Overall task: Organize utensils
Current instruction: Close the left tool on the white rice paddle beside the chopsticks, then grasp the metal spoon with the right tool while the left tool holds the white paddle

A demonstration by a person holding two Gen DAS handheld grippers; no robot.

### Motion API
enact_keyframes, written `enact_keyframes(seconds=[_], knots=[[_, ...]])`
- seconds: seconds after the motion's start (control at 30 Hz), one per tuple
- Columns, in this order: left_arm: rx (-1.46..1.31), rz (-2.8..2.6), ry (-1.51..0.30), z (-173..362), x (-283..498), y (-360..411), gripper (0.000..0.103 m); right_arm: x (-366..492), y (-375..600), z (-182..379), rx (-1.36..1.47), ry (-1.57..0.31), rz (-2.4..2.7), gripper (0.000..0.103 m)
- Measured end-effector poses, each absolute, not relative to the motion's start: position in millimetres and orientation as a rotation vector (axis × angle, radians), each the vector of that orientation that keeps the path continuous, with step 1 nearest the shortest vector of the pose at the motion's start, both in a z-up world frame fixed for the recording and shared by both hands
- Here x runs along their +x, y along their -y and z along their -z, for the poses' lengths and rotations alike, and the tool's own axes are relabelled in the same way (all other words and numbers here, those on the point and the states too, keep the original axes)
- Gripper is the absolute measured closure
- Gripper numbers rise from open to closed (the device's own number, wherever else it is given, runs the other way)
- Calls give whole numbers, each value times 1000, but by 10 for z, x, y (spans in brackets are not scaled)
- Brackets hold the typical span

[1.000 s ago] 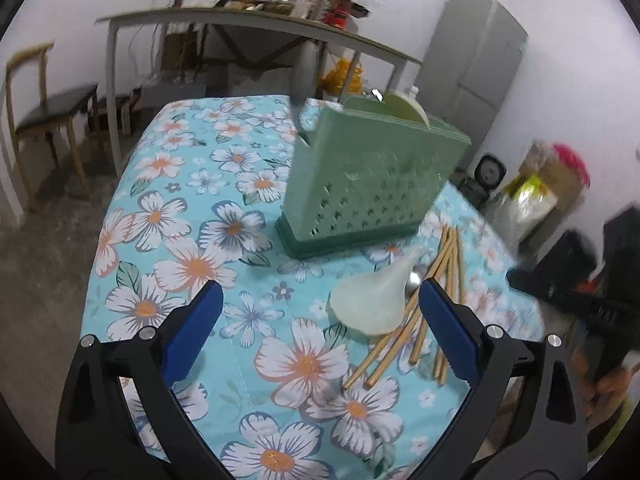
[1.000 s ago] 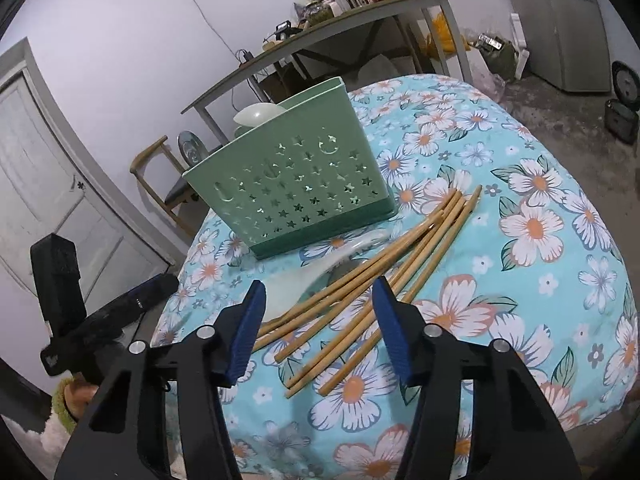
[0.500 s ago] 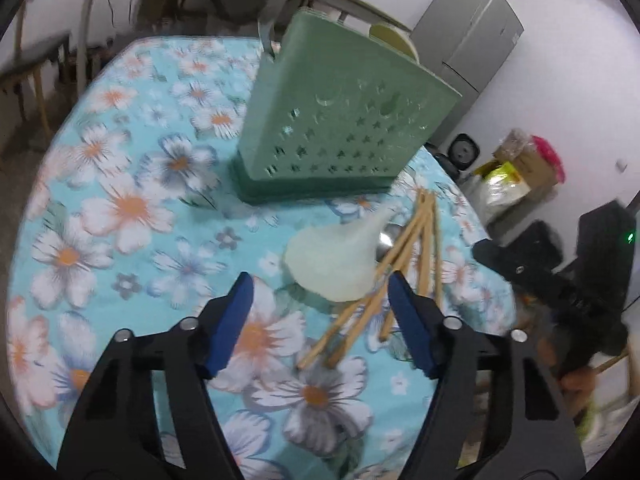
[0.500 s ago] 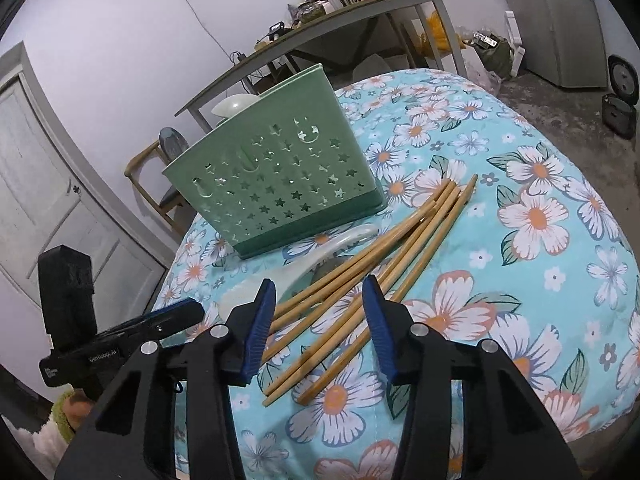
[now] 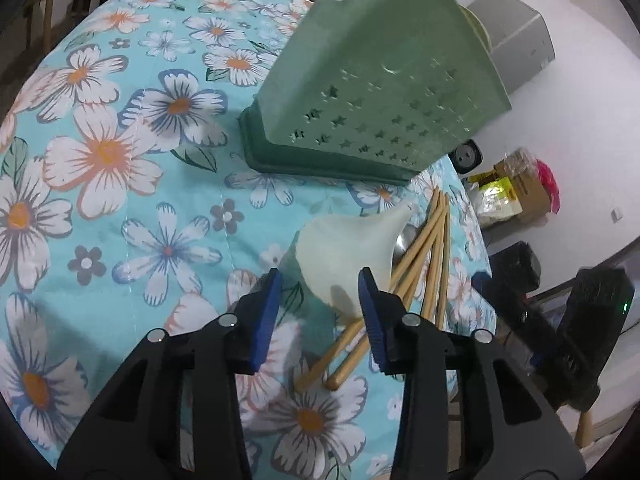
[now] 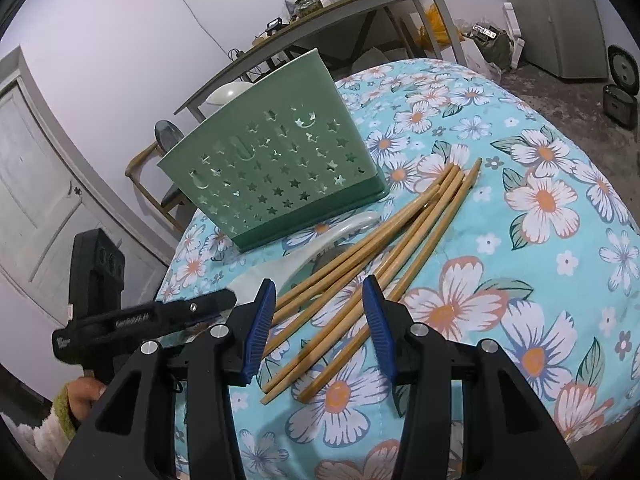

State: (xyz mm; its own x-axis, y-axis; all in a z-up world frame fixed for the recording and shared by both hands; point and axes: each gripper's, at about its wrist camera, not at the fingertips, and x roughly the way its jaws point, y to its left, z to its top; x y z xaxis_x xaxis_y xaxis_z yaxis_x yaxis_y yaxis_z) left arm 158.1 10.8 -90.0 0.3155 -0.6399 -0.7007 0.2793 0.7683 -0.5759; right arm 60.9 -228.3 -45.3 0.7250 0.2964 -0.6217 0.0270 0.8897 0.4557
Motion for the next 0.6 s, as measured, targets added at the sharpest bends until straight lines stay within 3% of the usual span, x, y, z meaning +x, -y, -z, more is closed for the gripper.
enact_keyframes(seconds=[0.17, 0.3, 0.6], knots=[[-389, 627, -1098, 913, 1650, -38, 71, 579, 2268, 424, 450, -738, -150, 59], [-386, 596, -1108, 936, 1699, 6, 91, 552, 2240, 380, 425, -728, -152, 64], [-414, 581, -1020, 711, 1657, -204, 101, 617, 2069, 346, 355, -773, -178, 76]])
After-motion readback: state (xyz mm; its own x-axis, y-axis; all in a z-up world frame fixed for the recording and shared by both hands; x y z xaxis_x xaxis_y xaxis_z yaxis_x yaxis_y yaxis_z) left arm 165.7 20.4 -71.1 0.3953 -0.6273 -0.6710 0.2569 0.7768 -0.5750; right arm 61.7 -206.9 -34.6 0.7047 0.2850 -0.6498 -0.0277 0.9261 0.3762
